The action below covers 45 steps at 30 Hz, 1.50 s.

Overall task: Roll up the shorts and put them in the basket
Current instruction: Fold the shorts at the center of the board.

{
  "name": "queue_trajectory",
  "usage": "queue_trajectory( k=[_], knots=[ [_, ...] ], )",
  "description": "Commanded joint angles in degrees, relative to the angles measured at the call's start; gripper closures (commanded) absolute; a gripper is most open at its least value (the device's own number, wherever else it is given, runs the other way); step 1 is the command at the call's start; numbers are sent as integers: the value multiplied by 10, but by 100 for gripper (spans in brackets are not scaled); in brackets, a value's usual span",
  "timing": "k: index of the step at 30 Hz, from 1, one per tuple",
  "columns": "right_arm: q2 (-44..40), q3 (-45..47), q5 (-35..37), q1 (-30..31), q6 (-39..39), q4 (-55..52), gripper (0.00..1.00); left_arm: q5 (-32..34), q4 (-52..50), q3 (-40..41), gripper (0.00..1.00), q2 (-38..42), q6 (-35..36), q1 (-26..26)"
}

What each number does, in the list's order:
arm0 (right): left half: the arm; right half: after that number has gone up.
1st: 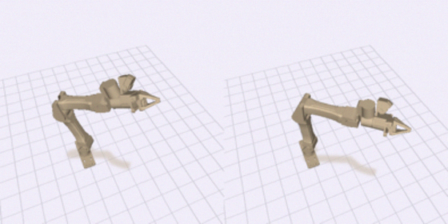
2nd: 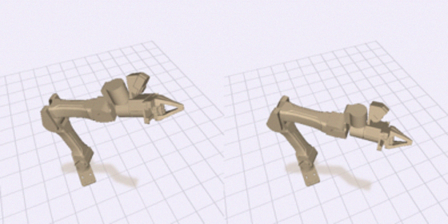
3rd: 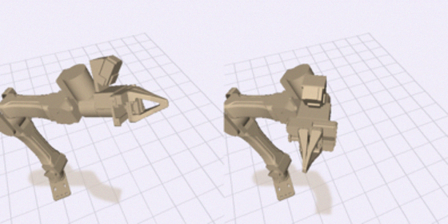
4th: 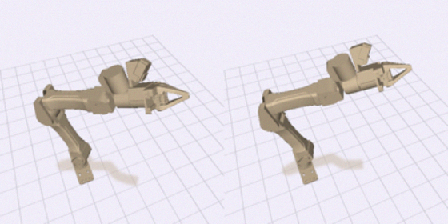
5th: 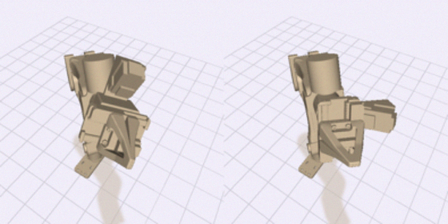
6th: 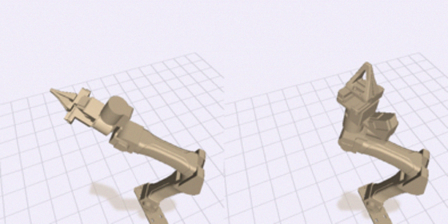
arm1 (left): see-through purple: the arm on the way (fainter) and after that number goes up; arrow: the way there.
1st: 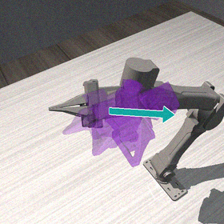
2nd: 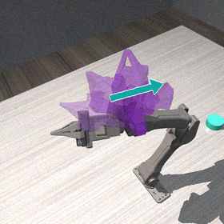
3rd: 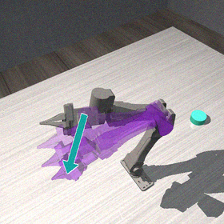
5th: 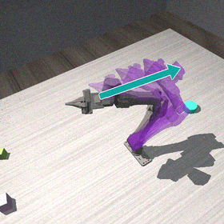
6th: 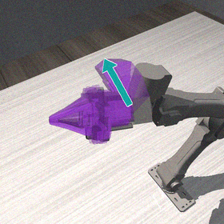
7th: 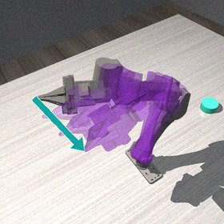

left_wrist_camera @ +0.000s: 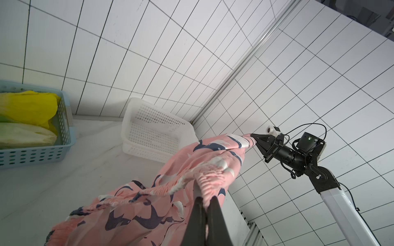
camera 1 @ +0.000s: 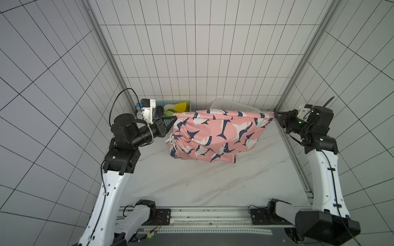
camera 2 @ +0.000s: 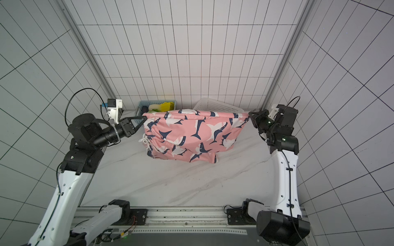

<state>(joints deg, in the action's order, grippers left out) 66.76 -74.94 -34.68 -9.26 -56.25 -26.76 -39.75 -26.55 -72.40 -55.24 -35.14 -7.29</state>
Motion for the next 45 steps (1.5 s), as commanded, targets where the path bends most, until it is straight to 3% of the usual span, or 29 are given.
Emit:
queue_trajectory(
  k=[1,4,8,13,17,20,22,26,30,34,36,40,45],
  knots=[
    [-11,8,20,-9,1,0,100,26,71,25,100,22,-33,5],
    [10,-52,26,-5,-16,14,100,64,100,17,100,15,-54,8],
    [85,-127,57,32,-54,82,100,104,84,-56,100,-66,-59,38],
    [251,-354,46,90,-55,88,100,134,95,-190,100,-165,-31,80],
    [325,-517,24,101,-87,105,100,108,119,-271,100,-191,-32,91],
    [329,-554,-33,94,-135,178,100,65,125,-281,100,-163,-27,91],
    [279,-474,-55,93,-147,260,100,53,153,-224,100,-107,-25,91],
    [137,-209,-56,75,-151,457,100,42,192,-64,100,25,-35,88],
    [-17,53,-62,60,-82,438,100,48,161,116,100,167,-32,58],
    [-131,273,-48,60,-12,352,100,22,92,274,100,297,-109,29],
    [-163,329,-24,62,40,268,100,58,-8,315,100,359,-121,11],
    [-188,410,-23,61,67,224,100,88,-178,358,100,458,-133,5],
    [-181,351,44,58,128,136,100,36,-316,351,100,456,-102,5]
  ],
)
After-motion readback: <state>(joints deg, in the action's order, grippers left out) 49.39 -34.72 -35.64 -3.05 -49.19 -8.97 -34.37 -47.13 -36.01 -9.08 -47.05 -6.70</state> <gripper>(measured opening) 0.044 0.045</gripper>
